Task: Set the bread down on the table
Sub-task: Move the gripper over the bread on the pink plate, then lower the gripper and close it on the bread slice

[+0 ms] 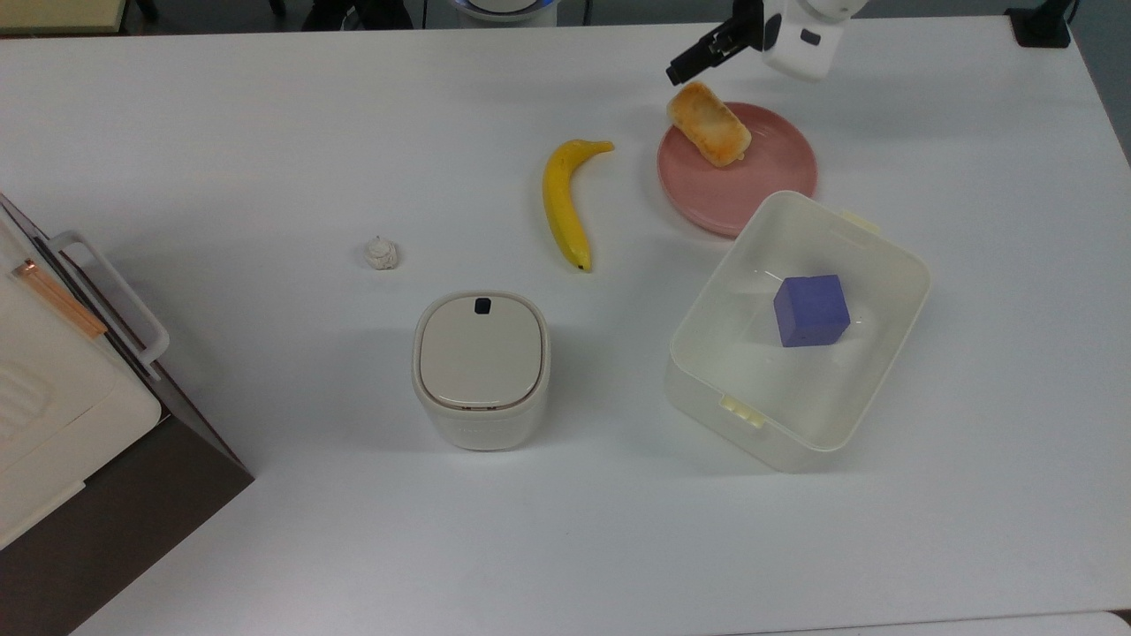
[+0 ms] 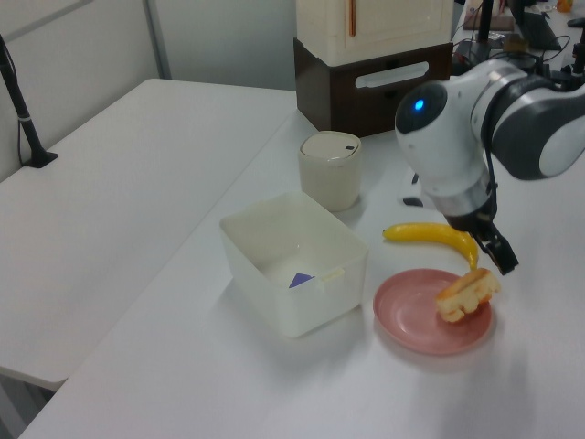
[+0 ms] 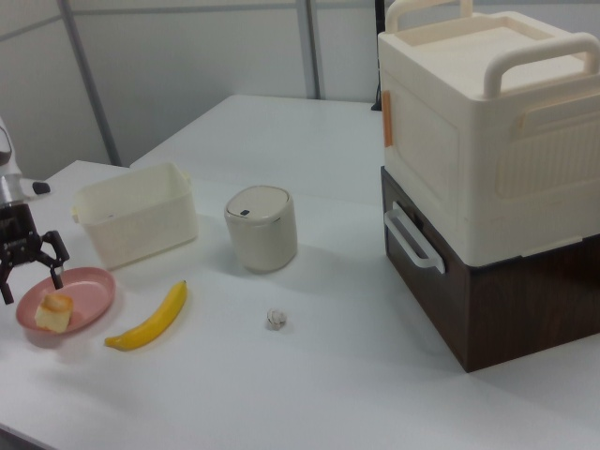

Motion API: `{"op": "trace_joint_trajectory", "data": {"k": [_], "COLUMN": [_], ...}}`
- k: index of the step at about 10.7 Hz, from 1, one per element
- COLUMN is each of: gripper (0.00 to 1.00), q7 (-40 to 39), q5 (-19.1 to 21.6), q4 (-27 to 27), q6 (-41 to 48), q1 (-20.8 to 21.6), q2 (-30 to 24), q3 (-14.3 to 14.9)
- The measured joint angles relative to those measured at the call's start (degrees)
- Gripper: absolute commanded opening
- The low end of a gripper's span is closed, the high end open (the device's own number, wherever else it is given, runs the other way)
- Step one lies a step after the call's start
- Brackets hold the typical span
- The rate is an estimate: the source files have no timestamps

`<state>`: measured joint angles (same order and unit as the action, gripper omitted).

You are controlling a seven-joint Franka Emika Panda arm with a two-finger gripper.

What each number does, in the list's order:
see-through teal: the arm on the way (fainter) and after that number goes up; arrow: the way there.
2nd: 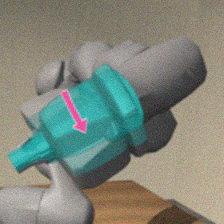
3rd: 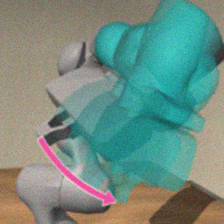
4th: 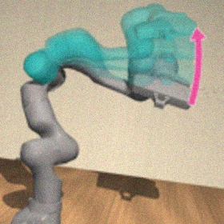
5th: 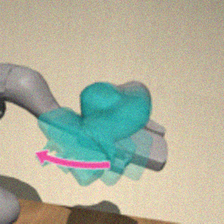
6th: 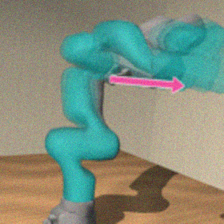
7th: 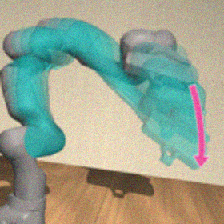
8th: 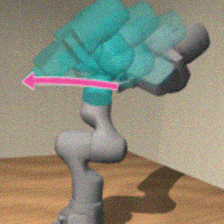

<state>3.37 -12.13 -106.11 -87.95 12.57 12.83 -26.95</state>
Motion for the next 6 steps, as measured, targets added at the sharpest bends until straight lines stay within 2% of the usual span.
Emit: {"op": "trace_joint_trajectory", "data": {"k": [3, 4, 5, 6], "gripper": [0.99, 0.87, 0.7, 0.46], "q7": [2.2, 2.5, 2.6, 2.6], "q5": [-2.7, -3.2, -4.3, -5.0], "q4": [0.0, 0.1, 0.1, 0.2], "q6": [0.0, 0.0, 0.0, 0.0], "q1": [1.9, 1.9, 1.8, 1.7], "q2": [5.3, 6.7, 7.9, 8.5], "q3": [0.0, 0.0, 0.1, 0.2]}}
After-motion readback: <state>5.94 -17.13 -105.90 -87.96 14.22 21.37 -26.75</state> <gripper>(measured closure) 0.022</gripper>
